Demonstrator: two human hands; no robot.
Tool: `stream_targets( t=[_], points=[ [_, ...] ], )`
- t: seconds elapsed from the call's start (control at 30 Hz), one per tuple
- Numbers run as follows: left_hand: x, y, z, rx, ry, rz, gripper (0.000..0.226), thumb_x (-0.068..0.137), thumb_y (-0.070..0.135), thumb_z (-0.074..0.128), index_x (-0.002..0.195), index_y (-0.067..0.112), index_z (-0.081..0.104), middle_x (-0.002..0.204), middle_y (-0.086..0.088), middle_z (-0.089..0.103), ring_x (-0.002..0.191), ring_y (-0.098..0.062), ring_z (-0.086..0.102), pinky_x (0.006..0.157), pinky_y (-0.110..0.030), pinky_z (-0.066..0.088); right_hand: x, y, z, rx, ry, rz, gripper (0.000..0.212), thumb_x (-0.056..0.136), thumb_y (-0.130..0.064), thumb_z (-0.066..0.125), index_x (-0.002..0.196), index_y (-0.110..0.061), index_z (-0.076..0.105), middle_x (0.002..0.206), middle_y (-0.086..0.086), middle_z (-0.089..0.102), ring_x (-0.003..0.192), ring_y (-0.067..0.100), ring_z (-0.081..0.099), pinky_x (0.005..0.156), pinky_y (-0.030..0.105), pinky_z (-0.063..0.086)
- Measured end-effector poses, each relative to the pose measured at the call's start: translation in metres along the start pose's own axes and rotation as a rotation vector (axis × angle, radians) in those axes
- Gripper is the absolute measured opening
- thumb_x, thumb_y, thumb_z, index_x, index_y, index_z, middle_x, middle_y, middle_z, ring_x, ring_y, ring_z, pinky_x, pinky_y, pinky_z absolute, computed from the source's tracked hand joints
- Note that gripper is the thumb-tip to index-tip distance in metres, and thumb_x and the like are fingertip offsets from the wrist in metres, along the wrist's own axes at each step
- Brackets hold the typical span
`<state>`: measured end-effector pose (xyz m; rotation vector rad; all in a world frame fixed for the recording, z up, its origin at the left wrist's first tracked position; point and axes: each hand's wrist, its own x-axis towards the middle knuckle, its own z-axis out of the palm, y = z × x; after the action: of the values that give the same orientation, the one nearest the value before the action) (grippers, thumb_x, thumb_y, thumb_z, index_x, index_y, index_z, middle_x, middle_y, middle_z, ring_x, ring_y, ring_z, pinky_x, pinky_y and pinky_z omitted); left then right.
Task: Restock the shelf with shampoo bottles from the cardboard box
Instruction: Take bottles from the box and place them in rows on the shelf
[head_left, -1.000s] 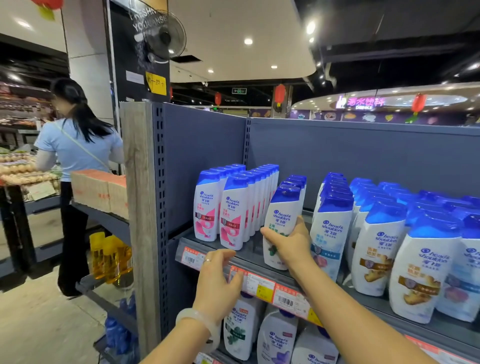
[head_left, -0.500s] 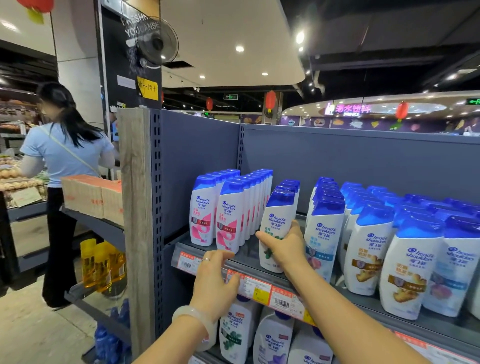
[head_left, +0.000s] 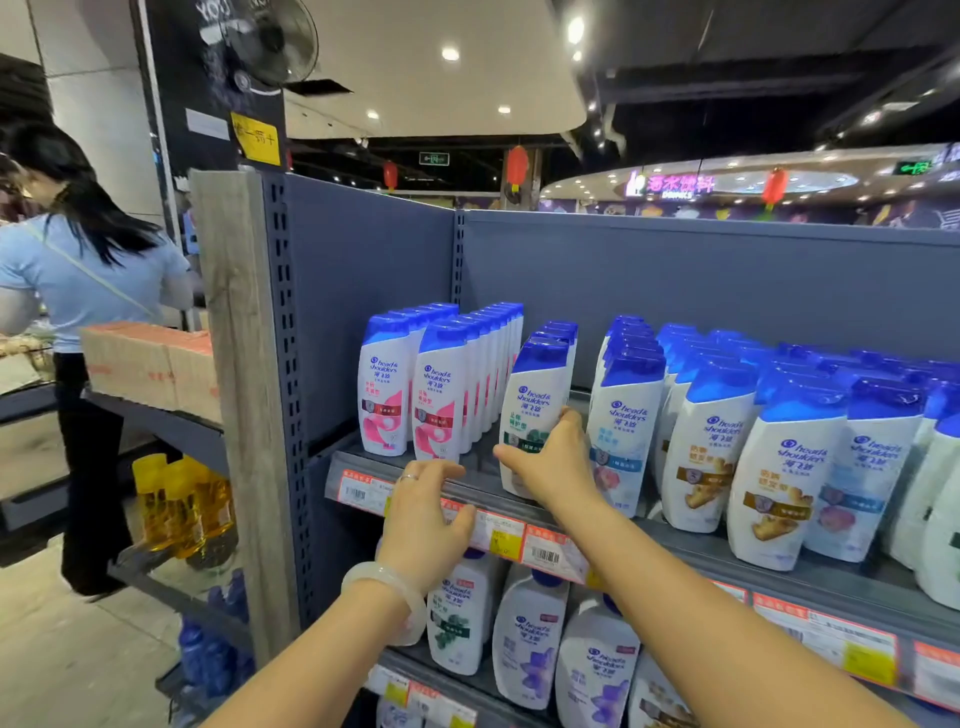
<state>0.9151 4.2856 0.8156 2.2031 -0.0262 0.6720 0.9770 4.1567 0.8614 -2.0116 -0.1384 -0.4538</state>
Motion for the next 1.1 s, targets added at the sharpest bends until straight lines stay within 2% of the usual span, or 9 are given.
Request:
stream_targets(
  t=[0.13, 0.3, 0.37, 0.47, 0.63, 0.7, 0.8, 0.97, 1.1],
  points=[
    [-0.004, -0.002, 0.004, 0.006, -0.008, 0.008, 0.036, 0.083, 0.014, 0.061, 0.117, 0.016, 0.051, 0.119, -0.001, 0.046, 0.114, -0.017, 0.046, 0.100, -0.029, 0.038, -0.019, -0.005, -0.009, -0.046, -0.045, -0.031, 0.068, 0.067, -0.019, 0.076, 0.121, -0.008, 0.036, 0.123, 0.011, 0.047, 0.116, 0.026, 0.046, 0.097, 0.037, 0.043],
    [-0.010, -0.006, 0.012, 0.017, -0.019, 0.039, 0.032, 0.083, 0.015, 0.061, 0.114, 0.018, 0.052, 0.112, 0.003, 0.046, 0.103, -0.010, 0.045, 0.077, -0.005, 0.029, -0.048, 0.002, -0.019, -0.089, -0.101, -0.062, 0.083, 0.072, -0.025, 0.073, 0.138, -0.010, 0.025, 0.134, 0.009, 0.039, 0.126, 0.022, 0.035, 0.105, 0.036, 0.036],
    [-0.013, -0.007, 0.014, 0.015, -0.024, 0.044, 0.031, 0.083, 0.016, 0.061, 0.112, 0.018, 0.052, 0.112, 0.003, 0.046, 0.101, -0.010, 0.045, 0.076, -0.009, 0.032, -0.058, 0.008, -0.021, -0.088, -0.153, -0.051, 0.087, 0.075, -0.027, 0.071, 0.143, -0.012, 0.018, 0.141, 0.006, 0.034, 0.132, 0.019, 0.032, 0.110, 0.036, 0.032],
    [-0.018, -0.008, 0.019, 0.022, -0.025, 0.043, 0.030, 0.082, 0.018, 0.063, 0.111, 0.018, 0.053, 0.112, 0.003, 0.047, 0.106, -0.012, 0.045, 0.085, -0.020, 0.035, -0.071, 0.016, -0.021, -0.077, -0.220, -0.021, 0.085, 0.077, -0.028, 0.070, 0.143, -0.017, 0.017, 0.143, 0.003, 0.031, 0.133, 0.017, 0.032, 0.111, 0.036, 0.031],
    [-0.034, -0.014, 0.023, 0.033, -0.045, 0.013, 0.030, 0.081, 0.014, 0.063, 0.109, 0.017, 0.053, 0.107, 0.005, 0.044, 0.106, -0.012, 0.045, 0.085, -0.015, 0.031, -0.087, 0.023, -0.022, -0.122, -0.231, -0.060, 0.076, 0.082, -0.028, 0.064, 0.142, -0.021, 0.018, 0.143, -0.002, 0.027, 0.132, 0.013, 0.031, 0.105, 0.024, 0.029],
    [-0.042, -0.016, 0.022, 0.033, -0.048, 0.001, 0.032, 0.081, 0.012, 0.063, 0.111, 0.016, 0.054, 0.107, 0.005, 0.044, 0.107, -0.012, 0.046, 0.086, -0.014, 0.032, -0.093, 0.024, -0.023, -0.125, -0.238, -0.087, 0.073, 0.084, -0.028, 0.062, 0.142, -0.022, 0.018, 0.142, -0.004, 0.026, 0.132, 0.013, 0.031, 0.105, 0.025, 0.030],
    [-0.059, -0.020, 0.017, 0.049, -0.067, -0.061, 0.035, 0.081, 0.013, 0.064, 0.114, 0.015, 0.053, 0.112, 0.001, 0.046, 0.111, -0.016, 0.047, 0.092, -0.026, 0.042, -0.106, 0.028, -0.024, -0.141, -0.288, -0.102, 0.067, 0.086, -0.030, 0.060, 0.141, -0.024, 0.021, 0.141, -0.006, 0.027, 0.131, 0.014, 0.031, 0.104, 0.027, 0.032],
    [-0.112, -0.036, 0.004, 0.171, -0.113, -0.174, 0.035, 0.083, 0.017, 0.062, 0.117, 0.014, 0.052, 0.117, -0.005, 0.047, 0.114, -0.022, 0.046, 0.094, -0.029, 0.041, -0.143, 0.048, -0.009, -0.159, -0.463, -0.021, 0.064, 0.087, -0.031, 0.059, 0.140, -0.020, 0.024, 0.144, 0.001, 0.027, 0.132, 0.019, 0.032, 0.104, 0.031, 0.032],
    [-0.173, -0.076, -0.011, 0.274, -0.181, -0.346, 0.036, 0.085, 0.022, 0.060, 0.119, 0.017, 0.050, 0.122, -0.003, 0.045, 0.113, -0.021, 0.047, 0.087, -0.025, 0.038, -0.195, 0.088, 0.021, -0.236, -0.695, 0.131, 0.062, 0.087, -0.031, 0.059, 0.138, -0.017, 0.026, 0.143, 0.007, 0.029, 0.119, 0.027, 0.044, 0.085, 0.032, 0.040]
  ],
)
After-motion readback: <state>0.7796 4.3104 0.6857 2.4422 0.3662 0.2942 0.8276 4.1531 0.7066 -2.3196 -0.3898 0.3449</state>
